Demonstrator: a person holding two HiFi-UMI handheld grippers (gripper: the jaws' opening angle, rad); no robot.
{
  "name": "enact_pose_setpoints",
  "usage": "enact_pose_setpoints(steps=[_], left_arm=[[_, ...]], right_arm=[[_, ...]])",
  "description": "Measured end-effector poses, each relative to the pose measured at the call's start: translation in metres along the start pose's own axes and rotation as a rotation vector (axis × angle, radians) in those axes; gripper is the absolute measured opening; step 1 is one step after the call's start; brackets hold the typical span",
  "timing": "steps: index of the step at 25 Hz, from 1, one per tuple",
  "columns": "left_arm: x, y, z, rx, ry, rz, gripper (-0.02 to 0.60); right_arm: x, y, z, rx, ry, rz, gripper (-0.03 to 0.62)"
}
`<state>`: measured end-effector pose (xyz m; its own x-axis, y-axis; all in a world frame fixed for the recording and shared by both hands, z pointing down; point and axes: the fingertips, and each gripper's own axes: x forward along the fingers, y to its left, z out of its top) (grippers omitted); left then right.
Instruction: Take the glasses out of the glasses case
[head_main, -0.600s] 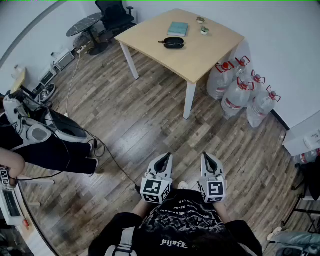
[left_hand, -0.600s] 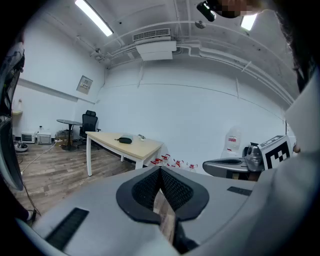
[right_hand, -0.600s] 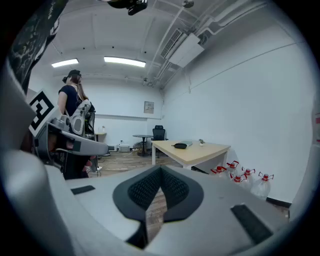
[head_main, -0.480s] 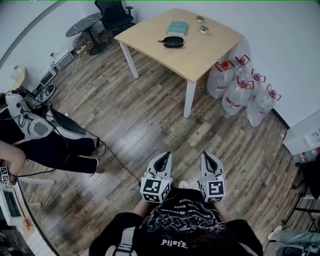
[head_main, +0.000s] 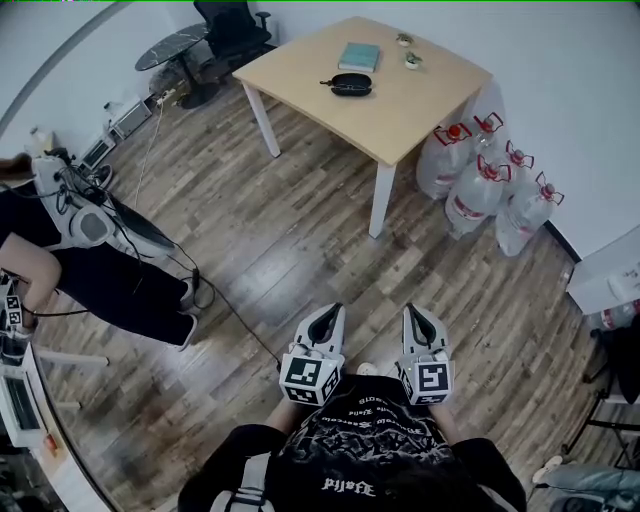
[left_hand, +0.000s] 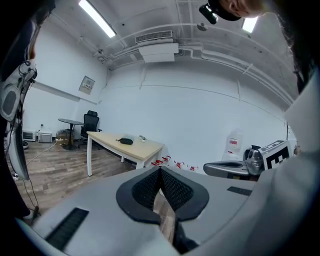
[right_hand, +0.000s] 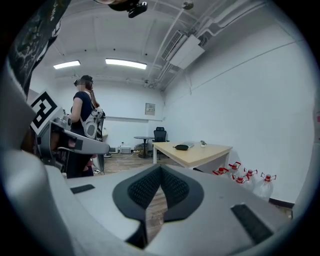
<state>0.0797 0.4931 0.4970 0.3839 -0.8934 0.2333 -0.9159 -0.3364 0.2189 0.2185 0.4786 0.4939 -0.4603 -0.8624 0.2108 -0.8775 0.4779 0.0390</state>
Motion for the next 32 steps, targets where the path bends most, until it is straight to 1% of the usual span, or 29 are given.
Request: enact_pose_setpoints(steps=[3, 5, 7, 8, 9, 10, 11, 12, 13, 14, 15, 16, 19, 24, 32], left_arm=[[-0.001, -0.001, -0.006, 0.002, 0.015, -0.009, 0.003], [-0.003, 0.000, -0.008, -0.006, 0.013, -0.004, 0.003], [-0.004, -0.002, -0.010, -0.013, 0.020, -0.015, 0.006], [-0.004, -0.004, -0.012, -0.013, 0.031, -0.032, 0.008], [-0.004, -0.006, -0.014, -0.012, 0.041, -0.051, 0.017], [-0.005, -0.007, -0.015, -0.011, 0.048, -0.067, 0.042], [-0.006, -0.008, -0.015, -0.012, 0.050, -0.077, 0.083], [-0.007, -0.008, -0.015, -0.015, 0.049, -0.082, 0.151], [-0.008, -0.007, -0.014, -0.019, 0.045, -0.080, 0.204], [-0.009, -0.005, -0.013, -0.023, 0.038, -0.072, 0.232], [-0.010, -0.002, -0.012, -0.027, 0.032, -0.063, 0.242], [-0.010, 0.000, -0.012, -0.031, 0.029, -0.060, 0.252], [-0.011, 0.003, -0.009, -0.047, 0.026, -0.071, 0.253], [-0.011, 0.017, 0.000, -0.047, 0.010, -0.047, 0.259], [-0.013, 0.049, 0.002, -0.039, 0.012, -0.080, 0.264]], right_arm=[[-0.002, -0.001, 0.000, 0.025, -0.014, 0.008, 0.008], [-0.003, -0.002, 0.000, 0.039, -0.019, 0.008, 0.074], [-0.005, -0.005, 0.000, 0.046, -0.023, -0.003, 0.074], [-0.006, -0.005, 0.001, 0.052, -0.025, -0.004, 0.074], [-0.007, -0.005, 0.001, 0.061, -0.026, 0.001, 0.110], [-0.008, -0.004, 0.001, 0.069, -0.027, 0.006, 0.184], [-0.008, -0.003, 0.002, 0.074, -0.028, 0.006, 0.198], [-0.009, -0.003, 0.002, 0.076, -0.028, 0.000, 0.198], [-0.009, -0.003, 0.001, 0.075, -0.026, -0.006, 0.198], [-0.009, -0.003, 0.001, 0.073, -0.023, -0.009, 0.244], [-0.009, -0.002, 0.000, 0.069, -0.019, -0.012, 0.267], [-0.009, -0.002, -0.001, 0.063, -0.017, -0.014, 0.267], [-0.007, 0.001, 0.000, 0.048, -0.016, -0.016, 0.267], [0.001, 0.011, 0.002, 0.046, -0.014, -0.022, 0.267], [0.021, 0.042, -0.006, 0.039, 0.014, -0.028, 0.267]])
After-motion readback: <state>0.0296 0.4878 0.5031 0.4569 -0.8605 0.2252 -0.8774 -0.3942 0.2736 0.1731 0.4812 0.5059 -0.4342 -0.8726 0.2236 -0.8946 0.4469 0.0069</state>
